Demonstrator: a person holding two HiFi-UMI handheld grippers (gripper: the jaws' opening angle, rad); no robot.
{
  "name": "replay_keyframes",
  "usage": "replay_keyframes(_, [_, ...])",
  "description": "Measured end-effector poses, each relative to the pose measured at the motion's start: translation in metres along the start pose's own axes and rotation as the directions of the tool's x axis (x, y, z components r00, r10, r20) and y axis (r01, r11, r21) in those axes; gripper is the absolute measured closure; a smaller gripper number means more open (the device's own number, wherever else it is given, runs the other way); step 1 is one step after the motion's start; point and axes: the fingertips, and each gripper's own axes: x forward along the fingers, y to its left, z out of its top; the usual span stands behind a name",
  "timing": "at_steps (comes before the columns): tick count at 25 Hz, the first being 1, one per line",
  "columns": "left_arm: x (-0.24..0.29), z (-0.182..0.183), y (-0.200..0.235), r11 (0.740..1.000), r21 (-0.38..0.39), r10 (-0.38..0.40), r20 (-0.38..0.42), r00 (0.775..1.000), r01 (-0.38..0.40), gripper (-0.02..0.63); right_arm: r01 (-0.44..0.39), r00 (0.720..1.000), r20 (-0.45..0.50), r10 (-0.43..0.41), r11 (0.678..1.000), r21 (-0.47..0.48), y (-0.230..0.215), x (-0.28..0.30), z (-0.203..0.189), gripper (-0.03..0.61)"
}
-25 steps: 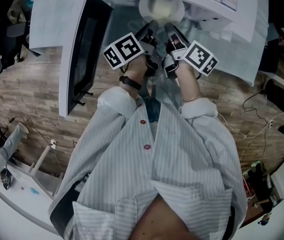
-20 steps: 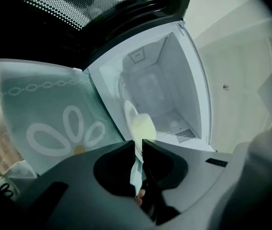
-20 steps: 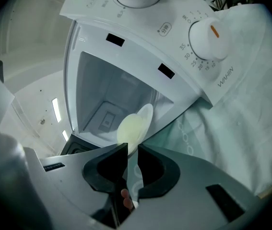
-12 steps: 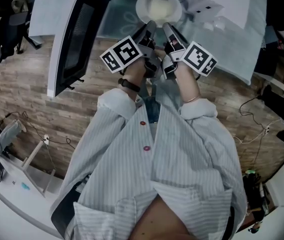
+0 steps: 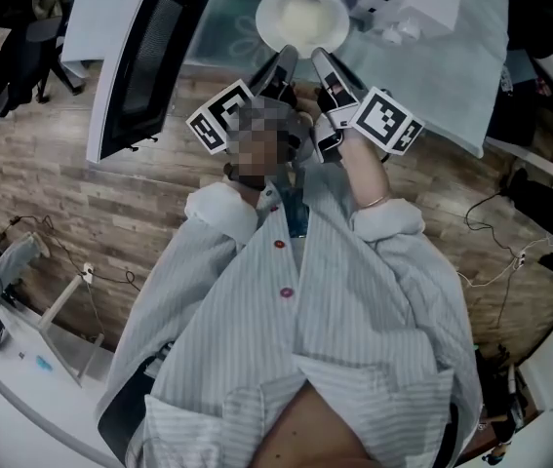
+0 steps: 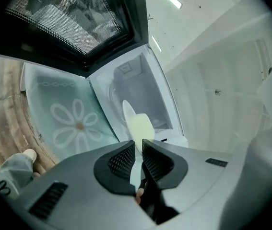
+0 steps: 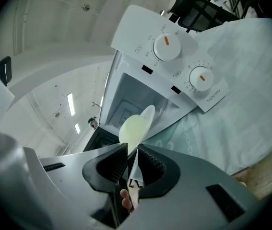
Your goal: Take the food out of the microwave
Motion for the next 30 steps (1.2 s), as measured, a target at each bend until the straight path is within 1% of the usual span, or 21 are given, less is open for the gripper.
replay_keyframes(8, [-0.028,-0.006,-0.028,1.000,-0.009,-0.025,-0.006,1.000,0.025,0.560,-0.028,1.000,0.005,0.028,1.000,0.006,0.029,-0.028,-0.003,0.493])
replay_keyframes(13, [-0.035,-0.001,-0.043,0.999,0.002,-0.050,-0.014,0.999,0.050,0.561,-0.060,0.998,0.011,0.060,0.998,0.002,0.044,-0.034,0.000,0.494])
replay_keyframes(16, [-0.040,0.003,-0.050,0.998,-0.004,-0.058,-0.022,0.998,0.058,0.561,-0.073,0.997,0.018,0.073,0.997,-0.006,0.053,-0.035,0.002,0.494])
replay_keyframes(20, [-0.042,0.011,-0.058,0.997,0.009,-0.071,-0.033,0.997,0.071,0.561,-0.131,0.991,0.034,0.131,0.991,-0.022,0.071,-0.032,0.008,0.494])
replay_keyframes(23, [-0.044,0.017,-0.060,0.996,0.016,-0.083,-0.042,0.996,0.084,0.561,-0.131,0.991,0.036,0.131,0.991,-0.020,0.076,-0.030,0.008,0.494])
replay_keyframes(26, [-0.048,0.023,-0.057,0.996,0.016,-0.090,-0.055,0.994,0.091,0.561,-0.102,0.994,0.027,0.102,0.995,-0.008,0.075,-0.026,0.002,0.494])
replay_keyframes(30, [-0.050,0.025,-0.058,0.995,0.015,-0.099,-0.069,0.993,0.100,0.561,-0.099,0.995,0.018,0.099,0.995,-0.012,0.077,-0.025,0.001,0.494])
